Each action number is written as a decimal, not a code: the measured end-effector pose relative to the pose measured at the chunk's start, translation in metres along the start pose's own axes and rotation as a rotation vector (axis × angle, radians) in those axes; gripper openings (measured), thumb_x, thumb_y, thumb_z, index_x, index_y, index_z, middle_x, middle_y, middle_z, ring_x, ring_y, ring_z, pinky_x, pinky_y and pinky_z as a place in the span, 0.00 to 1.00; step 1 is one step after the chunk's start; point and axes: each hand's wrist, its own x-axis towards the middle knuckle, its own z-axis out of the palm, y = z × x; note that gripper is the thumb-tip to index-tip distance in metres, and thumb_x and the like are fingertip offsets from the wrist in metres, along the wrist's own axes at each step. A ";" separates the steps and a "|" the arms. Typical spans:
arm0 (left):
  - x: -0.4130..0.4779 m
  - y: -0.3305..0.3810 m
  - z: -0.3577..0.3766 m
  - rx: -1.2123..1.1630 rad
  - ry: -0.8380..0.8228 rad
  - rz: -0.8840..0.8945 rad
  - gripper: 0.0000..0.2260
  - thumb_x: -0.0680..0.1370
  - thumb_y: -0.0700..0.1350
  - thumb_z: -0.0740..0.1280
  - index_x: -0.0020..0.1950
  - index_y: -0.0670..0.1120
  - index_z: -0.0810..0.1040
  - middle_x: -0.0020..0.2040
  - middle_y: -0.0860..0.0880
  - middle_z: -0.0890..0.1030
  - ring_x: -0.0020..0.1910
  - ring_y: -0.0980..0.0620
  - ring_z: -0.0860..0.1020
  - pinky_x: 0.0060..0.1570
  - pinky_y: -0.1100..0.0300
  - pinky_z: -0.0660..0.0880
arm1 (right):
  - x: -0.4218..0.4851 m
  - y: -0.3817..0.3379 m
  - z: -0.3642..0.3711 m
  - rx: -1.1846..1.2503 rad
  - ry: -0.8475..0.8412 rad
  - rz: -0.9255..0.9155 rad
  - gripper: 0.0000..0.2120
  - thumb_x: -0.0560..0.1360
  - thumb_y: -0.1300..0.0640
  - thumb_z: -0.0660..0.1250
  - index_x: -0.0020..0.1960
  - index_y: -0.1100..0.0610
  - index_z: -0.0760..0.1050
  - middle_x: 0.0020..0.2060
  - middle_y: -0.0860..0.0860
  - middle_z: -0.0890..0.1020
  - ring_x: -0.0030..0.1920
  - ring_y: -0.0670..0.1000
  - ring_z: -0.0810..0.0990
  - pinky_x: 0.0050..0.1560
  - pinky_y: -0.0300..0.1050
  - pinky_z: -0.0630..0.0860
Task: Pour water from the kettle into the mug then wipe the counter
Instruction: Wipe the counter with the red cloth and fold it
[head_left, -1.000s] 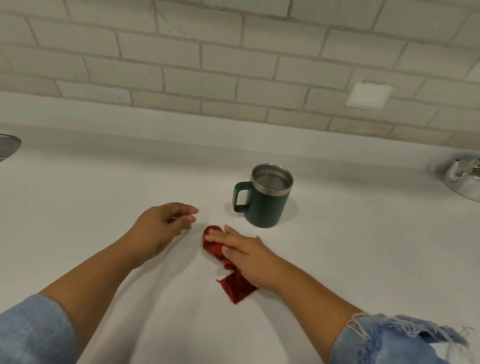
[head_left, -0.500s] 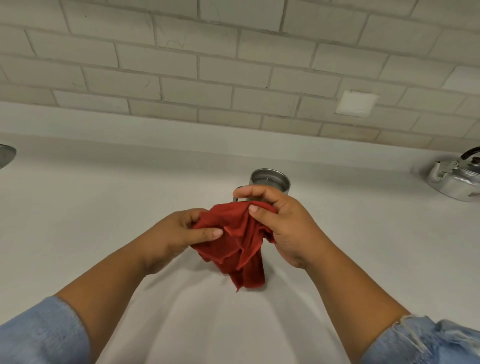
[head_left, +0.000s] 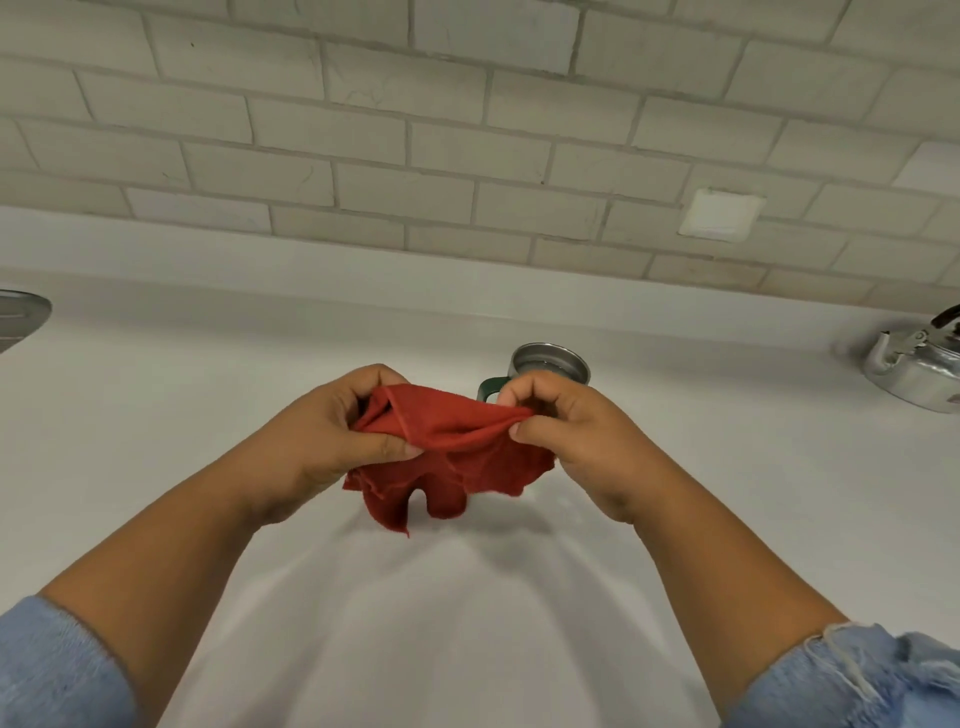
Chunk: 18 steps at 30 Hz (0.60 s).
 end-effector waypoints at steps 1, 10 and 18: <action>-0.003 0.000 -0.002 -0.011 -0.050 -0.023 0.11 0.66 0.41 0.74 0.45 0.48 0.76 0.38 0.49 0.79 0.38 0.49 0.77 0.38 0.56 0.73 | 0.000 0.001 0.002 0.002 -0.016 0.012 0.08 0.67 0.62 0.63 0.40 0.51 0.78 0.31 0.45 0.77 0.31 0.45 0.74 0.31 0.36 0.70; -0.029 -0.039 -0.001 0.090 0.104 -0.494 0.17 0.71 0.41 0.72 0.57 0.47 0.73 0.42 0.44 0.81 0.40 0.48 0.80 0.41 0.53 0.77 | 0.006 0.045 0.034 -0.305 -0.061 0.226 0.12 0.73 0.61 0.64 0.50 0.46 0.78 0.49 0.46 0.81 0.45 0.50 0.81 0.48 0.45 0.78; -0.025 -0.072 0.014 0.912 0.254 -0.562 0.31 0.69 0.65 0.67 0.63 0.46 0.71 0.54 0.47 0.77 0.49 0.49 0.76 0.48 0.58 0.72 | -0.002 0.072 0.046 -0.769 -0.053 0.280 0.26 0.74 0.49 0.68 0.70 0.45 0.64 0.69 0.47 0.66 0.68 0.52 0.66 0.67 0.49 0.67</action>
